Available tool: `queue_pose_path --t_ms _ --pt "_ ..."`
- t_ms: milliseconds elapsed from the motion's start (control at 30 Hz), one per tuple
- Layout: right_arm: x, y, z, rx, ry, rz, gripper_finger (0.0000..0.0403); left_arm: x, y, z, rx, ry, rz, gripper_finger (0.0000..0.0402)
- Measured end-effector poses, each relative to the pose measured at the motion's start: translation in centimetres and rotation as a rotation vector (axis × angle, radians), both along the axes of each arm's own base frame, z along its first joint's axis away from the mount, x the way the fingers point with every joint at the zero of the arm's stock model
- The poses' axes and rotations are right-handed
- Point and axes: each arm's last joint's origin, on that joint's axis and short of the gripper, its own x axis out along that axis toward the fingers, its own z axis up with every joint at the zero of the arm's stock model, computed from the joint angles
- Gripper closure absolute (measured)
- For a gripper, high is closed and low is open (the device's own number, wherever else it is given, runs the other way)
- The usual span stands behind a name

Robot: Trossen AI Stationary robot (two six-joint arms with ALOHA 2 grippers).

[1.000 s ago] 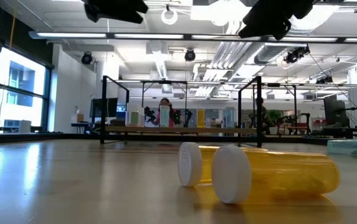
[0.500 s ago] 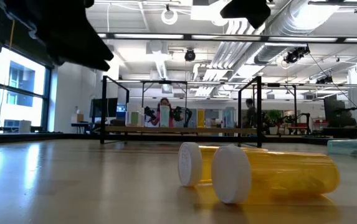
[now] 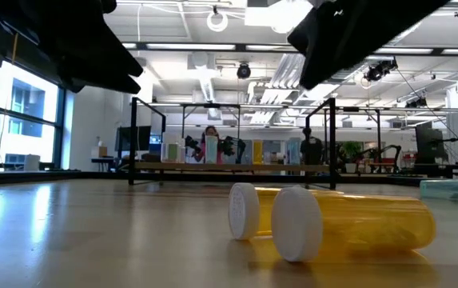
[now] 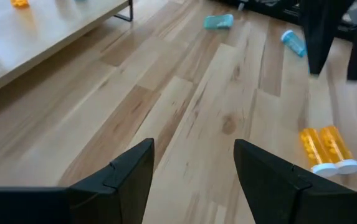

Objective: Pick and place medicine bottles onto shelf by color
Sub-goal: Put the top orange pill bottle on the shelf aligned with the other orange pill bottle

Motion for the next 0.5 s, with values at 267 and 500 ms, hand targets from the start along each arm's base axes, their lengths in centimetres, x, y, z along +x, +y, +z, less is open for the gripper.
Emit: queue_pose_path --t_ms 267,500 --pt "1.1 2.1 -2.6 0.023 -0.025 0.059 0.0215 0.2 -0.1 0.2 -0.019 -0.029 -0.006 0.0193" --pt "2.0 2.8 -4.9 0.043 -0.022 0.074 0.0215 0.2 -0.1 0.2 -0.019 -0.028 -0.006 0.0193"
